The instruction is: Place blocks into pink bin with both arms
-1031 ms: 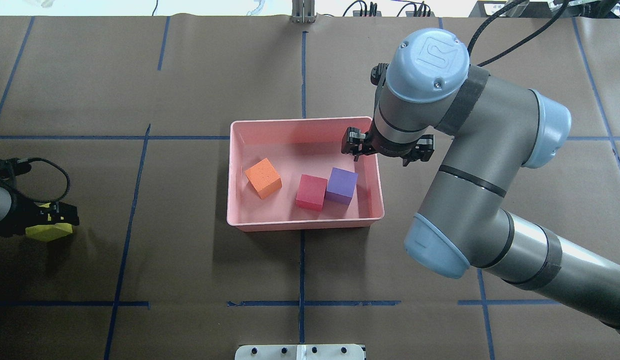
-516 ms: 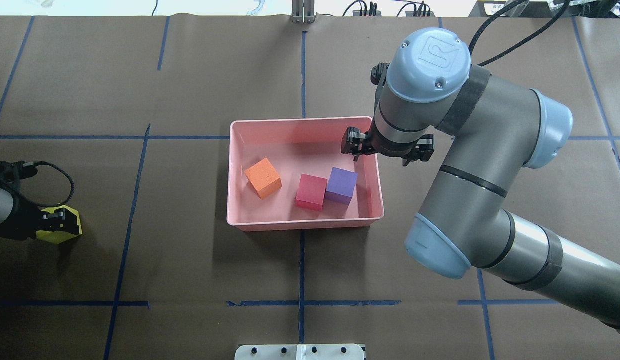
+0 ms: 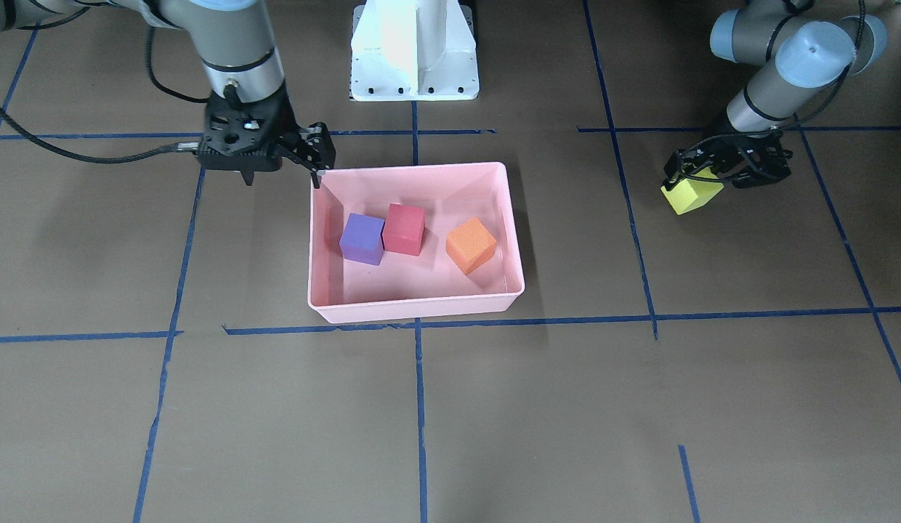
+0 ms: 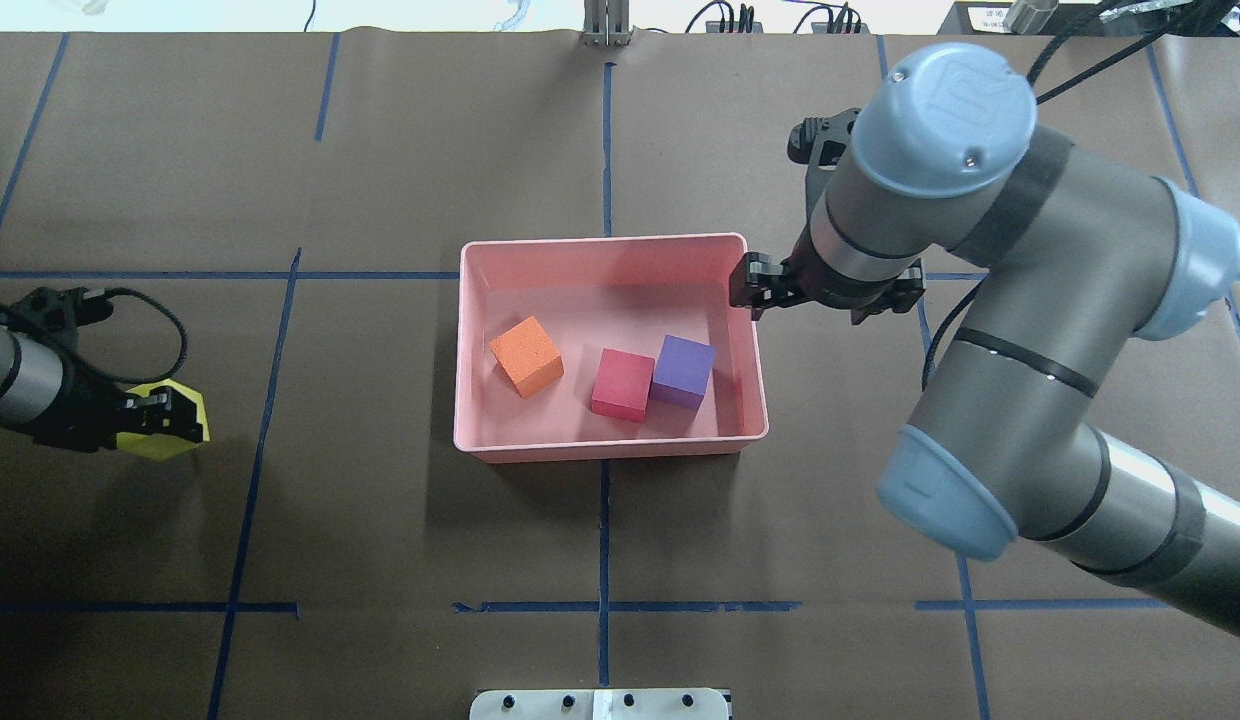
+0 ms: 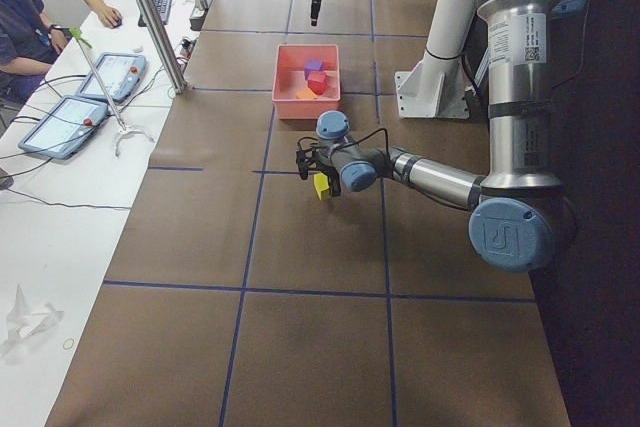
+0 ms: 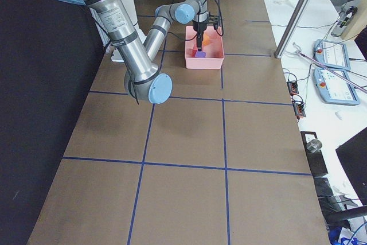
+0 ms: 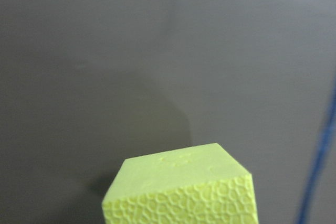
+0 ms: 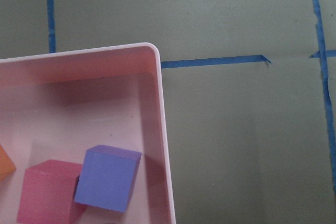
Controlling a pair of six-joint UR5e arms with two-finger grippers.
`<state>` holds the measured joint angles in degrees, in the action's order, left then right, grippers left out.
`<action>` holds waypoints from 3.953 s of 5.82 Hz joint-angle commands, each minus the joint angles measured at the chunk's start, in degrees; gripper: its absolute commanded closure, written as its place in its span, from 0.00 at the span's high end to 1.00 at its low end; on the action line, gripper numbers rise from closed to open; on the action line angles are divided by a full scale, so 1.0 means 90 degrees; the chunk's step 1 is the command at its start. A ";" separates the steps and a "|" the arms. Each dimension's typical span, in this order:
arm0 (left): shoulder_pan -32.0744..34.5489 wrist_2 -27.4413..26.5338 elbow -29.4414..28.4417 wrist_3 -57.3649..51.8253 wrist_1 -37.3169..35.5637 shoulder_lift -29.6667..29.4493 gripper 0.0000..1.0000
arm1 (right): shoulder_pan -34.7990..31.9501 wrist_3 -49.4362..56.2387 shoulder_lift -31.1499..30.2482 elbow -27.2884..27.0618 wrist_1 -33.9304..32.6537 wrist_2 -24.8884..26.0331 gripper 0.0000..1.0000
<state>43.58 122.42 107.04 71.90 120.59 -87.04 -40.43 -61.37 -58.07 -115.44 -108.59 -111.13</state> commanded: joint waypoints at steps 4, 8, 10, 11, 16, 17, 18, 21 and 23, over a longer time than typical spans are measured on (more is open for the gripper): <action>0.0012 -0.0067 -0.0240 0.0039 -0.4243 -0.4578 0.34 | -0.2708 0.5040 -0.2098 -0.0113 0.0025 -0.1498 1.00; -0.0506 -0.0789 -0.2392 0.0352 -0.4287 -0.6598 1.00 | -0.4489 0.7880 -0.3720 -0.0113 0.0044 -0.2056 1.00; -0.0467 -0.0731 -0.1355 -0.0424 -0.4306 -0.5649 1.00 | -0.4784 0.8011 -0.4578 -0.0103 0.0908 -0.2067 1.00; -0.0264 -0.0711 -0.0583 -0.1290 -0.4326 -0.4732 1.00 | -0.4862 0.8030 -0.5018 -0.0103 0.1232 -0.2067 1.00; 0.3549 0.0975 -0.0670 -0.8074 -0.4463 -0.1818 1.00 | -0.5195 0.7376 -0.5521 0.0043 0.1539 -0.2369 1.00; 0.4001 0.1065 -0.0692 -0.8676 -0.4356 -0.1097 1.00 | -0.5195 0.7366 -0.5501 0.0053 0.1548 -0.2369 1.00; 0.4315 0.1076 -0.0634 -0.8827 -0.4346 -0.0559 1.00 | -0.5195 0.7366 -0.5501 0.0053 0.1539 -0.2360 1.00; 0.4787 0.0371 -0.1060 -0.9375 -0.3115 0.0316 1.00 | -0.5195 0.7366 -0.5491 0.0063 0.1538 -0.2360 1.00; 0.4855 0.0447 -0.1814 -0.8483 -0.1991 0.0357 1.00 | -0.5195 0.7366 -0.5491 0.0102 0.1548 -0.2360 1.00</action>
<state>87.04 124.99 93.20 -8.64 100.47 -83.30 -87.19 4.92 -107.49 -114.73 -94.72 -132.36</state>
